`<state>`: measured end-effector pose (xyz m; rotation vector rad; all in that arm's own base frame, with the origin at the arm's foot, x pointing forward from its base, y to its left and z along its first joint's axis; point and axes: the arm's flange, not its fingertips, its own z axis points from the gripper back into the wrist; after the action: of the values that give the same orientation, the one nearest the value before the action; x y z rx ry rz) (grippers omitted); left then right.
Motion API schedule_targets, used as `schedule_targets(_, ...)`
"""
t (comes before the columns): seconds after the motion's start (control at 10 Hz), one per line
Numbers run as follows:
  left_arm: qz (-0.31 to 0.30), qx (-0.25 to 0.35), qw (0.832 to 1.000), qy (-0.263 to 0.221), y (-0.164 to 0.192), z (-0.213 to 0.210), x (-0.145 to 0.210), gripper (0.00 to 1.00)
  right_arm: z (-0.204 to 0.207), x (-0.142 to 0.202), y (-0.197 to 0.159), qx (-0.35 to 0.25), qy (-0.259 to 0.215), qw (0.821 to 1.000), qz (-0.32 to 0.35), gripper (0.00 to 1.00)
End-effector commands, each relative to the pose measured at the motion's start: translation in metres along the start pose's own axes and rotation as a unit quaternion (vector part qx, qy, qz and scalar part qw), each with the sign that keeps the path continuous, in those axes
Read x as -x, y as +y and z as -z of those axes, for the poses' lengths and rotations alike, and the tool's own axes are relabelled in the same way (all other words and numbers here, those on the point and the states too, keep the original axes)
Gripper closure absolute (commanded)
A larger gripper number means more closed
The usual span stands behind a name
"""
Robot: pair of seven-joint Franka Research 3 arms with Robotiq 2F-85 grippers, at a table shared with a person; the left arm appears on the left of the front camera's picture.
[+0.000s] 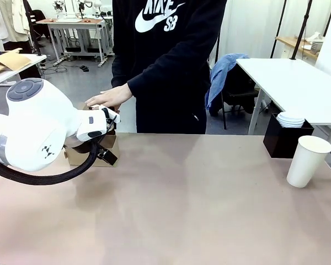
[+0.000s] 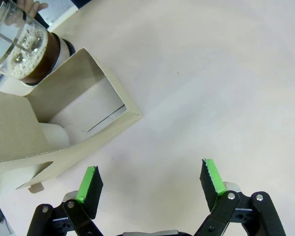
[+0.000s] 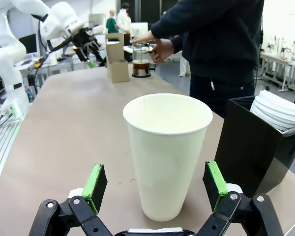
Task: Pour a drink into a cup and package it in a carrier.
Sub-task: Pick up the 600 ml Paper Cup and place it in the middle top area of the table.
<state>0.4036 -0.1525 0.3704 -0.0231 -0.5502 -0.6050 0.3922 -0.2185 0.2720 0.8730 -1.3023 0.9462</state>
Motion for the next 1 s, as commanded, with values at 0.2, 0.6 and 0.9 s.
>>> schedule_targets(0.2, -0.001, 0.001, 1.000, 0.000, 0.000, 0.000, 0.000, 0.00, 0.025, 0.008, -0.001, 0.025, -0.009, 1.000, -0.002, 0.00)
schedule_targets(0.6, -0.001, 0.001, 1.000, 0.000, 0.000, 0.000, 0.000, 0.00, 0.047, 0.020, 0.001, 0.010, -0.001, 1.000, 0.021, 0.00)
schedule_targets(0.9, -0.001, 0.001, 1.000, 0.000, 0.000, 0.000, 0.000, 0.00, 0.064, 0.027, -0.001, -0.001, -0.011, 0.999, 0.034, 0.00)
